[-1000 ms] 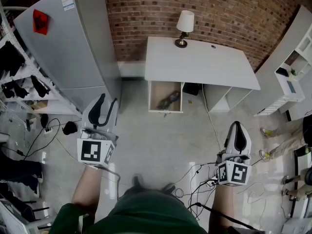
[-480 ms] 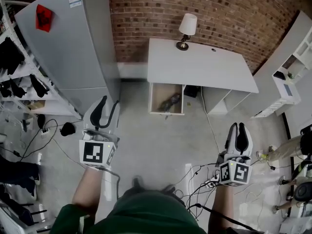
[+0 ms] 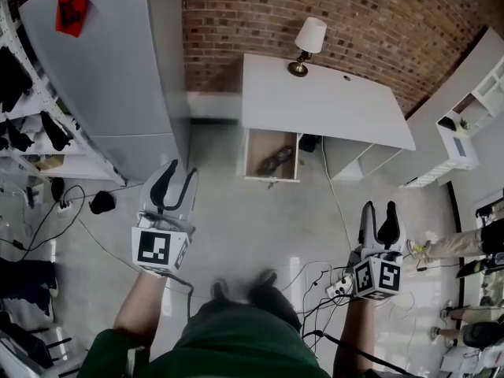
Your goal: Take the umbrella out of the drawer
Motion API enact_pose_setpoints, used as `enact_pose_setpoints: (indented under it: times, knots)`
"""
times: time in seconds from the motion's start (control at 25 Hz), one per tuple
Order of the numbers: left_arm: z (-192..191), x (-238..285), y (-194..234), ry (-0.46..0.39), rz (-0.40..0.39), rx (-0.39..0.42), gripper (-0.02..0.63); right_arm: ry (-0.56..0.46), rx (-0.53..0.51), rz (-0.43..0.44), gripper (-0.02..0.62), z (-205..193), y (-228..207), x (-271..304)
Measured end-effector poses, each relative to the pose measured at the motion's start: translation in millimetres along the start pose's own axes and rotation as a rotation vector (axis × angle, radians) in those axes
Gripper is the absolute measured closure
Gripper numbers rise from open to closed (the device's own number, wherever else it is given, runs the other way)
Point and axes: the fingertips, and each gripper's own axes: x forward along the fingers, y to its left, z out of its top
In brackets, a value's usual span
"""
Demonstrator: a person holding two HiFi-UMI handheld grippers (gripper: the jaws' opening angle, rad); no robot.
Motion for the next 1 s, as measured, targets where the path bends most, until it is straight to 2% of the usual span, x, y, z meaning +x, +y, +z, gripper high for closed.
enact_pose_setpoints:
  times: [0.2,0.44,0.68,1.0]
  knots:
    - [-25,22,-14,0.050,-0.012,-0.005,0.448,0.024,0.011,0.041,0.376,-25,-5,26]
    - [-47,76,-37,0.130,-0.010,0.020,0.446,0.043,0.112,0.097,0.376,-67,-31,89]
    - [-63,154,-64,0.204,-0.007,-0.013,0.446,0.068,0.163,0.144,0.376,-95,-71,150]
    - [-76,228,-110,0.252,-0.022,0.022,0.446,0.076,0.191,0.172,0.376,-118,-128,196]
